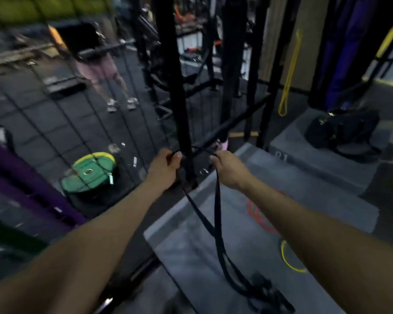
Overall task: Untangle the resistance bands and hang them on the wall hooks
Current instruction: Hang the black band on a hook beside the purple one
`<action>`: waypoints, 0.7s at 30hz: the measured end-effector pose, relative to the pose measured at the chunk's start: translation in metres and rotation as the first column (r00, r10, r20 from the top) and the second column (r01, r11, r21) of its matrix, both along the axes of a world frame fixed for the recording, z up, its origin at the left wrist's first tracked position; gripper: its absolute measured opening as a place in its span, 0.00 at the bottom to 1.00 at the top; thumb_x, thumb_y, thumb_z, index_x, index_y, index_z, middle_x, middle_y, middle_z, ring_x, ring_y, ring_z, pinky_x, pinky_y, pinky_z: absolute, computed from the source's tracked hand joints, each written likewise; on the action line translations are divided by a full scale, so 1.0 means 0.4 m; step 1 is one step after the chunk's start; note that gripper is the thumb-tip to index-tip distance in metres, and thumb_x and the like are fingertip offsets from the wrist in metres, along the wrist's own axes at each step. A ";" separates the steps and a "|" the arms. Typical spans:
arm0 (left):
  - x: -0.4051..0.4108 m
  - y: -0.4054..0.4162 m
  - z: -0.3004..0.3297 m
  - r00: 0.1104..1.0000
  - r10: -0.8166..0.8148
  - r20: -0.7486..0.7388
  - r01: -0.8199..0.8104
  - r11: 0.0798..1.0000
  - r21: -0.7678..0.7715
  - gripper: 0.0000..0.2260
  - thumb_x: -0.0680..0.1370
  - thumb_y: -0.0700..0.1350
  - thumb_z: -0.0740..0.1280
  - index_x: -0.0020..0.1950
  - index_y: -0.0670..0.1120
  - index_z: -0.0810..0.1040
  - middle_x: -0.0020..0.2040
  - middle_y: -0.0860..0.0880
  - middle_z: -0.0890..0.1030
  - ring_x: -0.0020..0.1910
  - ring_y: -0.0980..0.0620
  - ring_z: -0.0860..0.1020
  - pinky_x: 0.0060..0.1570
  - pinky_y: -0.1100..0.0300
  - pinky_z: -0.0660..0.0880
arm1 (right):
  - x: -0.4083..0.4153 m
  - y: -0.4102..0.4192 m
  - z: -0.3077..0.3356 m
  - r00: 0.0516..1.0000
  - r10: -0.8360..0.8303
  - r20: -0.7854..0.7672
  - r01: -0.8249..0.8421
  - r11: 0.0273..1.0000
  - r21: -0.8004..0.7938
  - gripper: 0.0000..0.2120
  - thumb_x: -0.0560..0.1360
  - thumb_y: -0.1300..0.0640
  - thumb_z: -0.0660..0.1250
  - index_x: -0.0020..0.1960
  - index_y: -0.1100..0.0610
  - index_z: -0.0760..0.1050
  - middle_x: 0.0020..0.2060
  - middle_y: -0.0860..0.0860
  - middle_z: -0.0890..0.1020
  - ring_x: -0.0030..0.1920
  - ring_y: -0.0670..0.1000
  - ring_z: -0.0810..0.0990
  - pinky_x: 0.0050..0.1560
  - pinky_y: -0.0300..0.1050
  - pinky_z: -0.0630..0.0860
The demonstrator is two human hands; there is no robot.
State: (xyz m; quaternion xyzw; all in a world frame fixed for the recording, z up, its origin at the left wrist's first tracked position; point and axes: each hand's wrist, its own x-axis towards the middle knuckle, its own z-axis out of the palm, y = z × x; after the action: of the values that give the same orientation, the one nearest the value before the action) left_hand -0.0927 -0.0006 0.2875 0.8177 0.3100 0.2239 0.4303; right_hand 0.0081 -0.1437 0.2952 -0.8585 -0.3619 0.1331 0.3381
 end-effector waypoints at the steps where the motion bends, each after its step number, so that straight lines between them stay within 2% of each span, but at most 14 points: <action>1: -0.016 0.020 0.051 0.998 0.026 0.059 -0.023 0.999 -0.040 0.07 0.81 0.46 0.59 0.48 0.43 0.69 0.40 0.43 0.76 0.41 0.47 0.74 0.39 0.58 0.68 | -0.012 0.031 0.045 0.999 0.032 -0.021 -0.031 0.999 0.038 0.13 0.82 0.54 0.53 0.44 0.59 0.69 0.43 0.56 0.74 0.44 0.55 0.72 0.43 0.44 0.62; 4: -0.071 0.071 0.202 0.980 0.067 0.186 -0.049 0.994 -0.100 0.09 0.81 0.44 0.59 0.53 0.40 0.72 0.35 0.49 0.73 0.35 0.51 0.74 0.46 0.55 0.72 | -0.045 0.124 0.181 0.985 0.092 -0.145 -0.065 0.981 0.182 0.15 0.81 0.54 0.52 0.47 0.64 0.71 0.41 0.57 0.76 0.43 0.57 0.76 0.43 0.50 0.71; 6: -0.102 0.097 0.297 0.964 0.077 0.254 -0.057 0.995 -0.085 0.08 0.81 0.44 0.59 0.52 0.41 0.74 0.33 0.51 0.72 0.33 0.54 0.73 0.41 0.61 0.72 | -0.064 0.172 0.270 0.961 0.114 -0.251 -0.042 0.960 0.276 0.16 0.81 0.57 0.52 0.53 0.69 0.71 0.40 0.57 0.76 0.41 0.58 0.76 0.43 0.53 0.75; 8: -0.128 0.118 0.388 0.946 0.093 0.310 -0.070 0.994 -0.086 0.05 0.81 0.43 0.59 0.48 0.45 0.73 0.34 0.51 0.72 0.34 0.56 0.72 0.35 0.67 0.71 | -0.080 0.210 0.360 0.980 0.142 -0.141 -0.095 0.951 0.295 0.16 0.80 0.57 0.53 0.56 0.68 0.72 0.44 0.61 0.77 0.46 0.62 0.78 0.53 0.58 0.77; 9: -0.141 0.132 0.430 0.938 0.105 0.331 -0.074 0.992 -0.105 0.05 0.81 0.44 0.59 0.47 0.46 0.72 0.35 0.51 0.72 0.35 0.55 0.72 0.36 0.66 0.71 | -0.089 0.226 0.404 0.984 0.160 -0.080 -0.128 0.942 0.309 0.16 0.80 0.56 0.53 0.57 0.67 0.72 0.46 0.61 0.77 0.49 0.63 0.78 0.56 0.58 0.76; 11: -0.168 0.163 0.509 0.923 0.117 0.366 -0.082 0.991 -0.110 0.06 0.81 0.46 0.59 0.48 0.45 0.72 0.36 0.50 0.73 0.35 0.55 0.72 0.35 0.65 0.71 | -0.110 0.255 0.491 0.981 0.196 -0.002 -0.182 0.915 0.361 0.15 0.81 0.57 0.53 0.59 0.65 0.72 0.45 0.58 0.76 0.46 0.58 0.77 0.55 0.54 0.74; 13: -0.190 0.192 0.581 0.902 0.103 0.420 -0.075 0.994 -0.082 0.07 0.81 0.47 0.59 0.49 0.45 0.72 0.37 0.49 0.73 0.33 0.55 0.72 0.31 0.67 0.70 | -0.129 0.288 0.567 0.968 0.251 0.018 -0.232 0.862 0.450 0.14 0.81 0.60 0.53 0.61 0.63 0.71 0.39 0.54 0.74 0.39 0.52 0.75 0.43 0.50 0.74; 15: -0.206 0.214 0.649 0.881 0.135 0.453 -0.105 0.990 -0.091 0.09 0.81 0.48 0.59 0.54 0.44 0.74 0.39 0.50 0.74 0.34 0.55 0.73 0.33 0.65 0.70 | -0.148 0.322 0.641 0.949 0.312 -0.033 -0.242 0.795 0.556 0.13 0.80 0.65 0.52 0.60 0.61 0.70 0.33 0.50 0.72 0.30 0.47 0.71 0.33 0.42 0.68; 19: -0.223 0.250 0.779 0.808 0.138 0.573 -0.078 0.989 -0.128 0.08 0.81 0.44 0.59 0.54 0.43 0.75 0.41 0.49 0.75 0.35 0.55 0.73 0.28 0.67 0.72 | -0.193 0.378 0.786 0.944 0.330 0.011 -0.253 0.703 0.665 0.11 0.78 0.65 0.56 0.55 0.55 0.73 0.35 0.46 0.72 0.34 0.44 0.70 0.36 0.37 0.66; 21: -0.232 0.274 0.837 0.784 0.132 0.607 -0.071 0.990 -0.123 0.08 0.81 0.45 0.60 0.55 0.43 0.75 0.42 0.49 0.74 0.36 0.55 0.72 0.33 0.67 0.73 | -0.215 0.401 0.845 0.943 0.333 0.007 -0.230 0.634 0.739 0.07 0.79 0.59 0.59 0.54 0.56 0.74 0.36 0.46 0.73 0.37 0.43 0.70 0.36 0.35 0.66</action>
State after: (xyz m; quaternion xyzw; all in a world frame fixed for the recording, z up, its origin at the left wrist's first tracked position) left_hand -0.1856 0.1091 0.6223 0.6619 0.2073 0.4849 0.5328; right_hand -0.0778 0.0167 0.6334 -0.5741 -0.4914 0.0842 0.6495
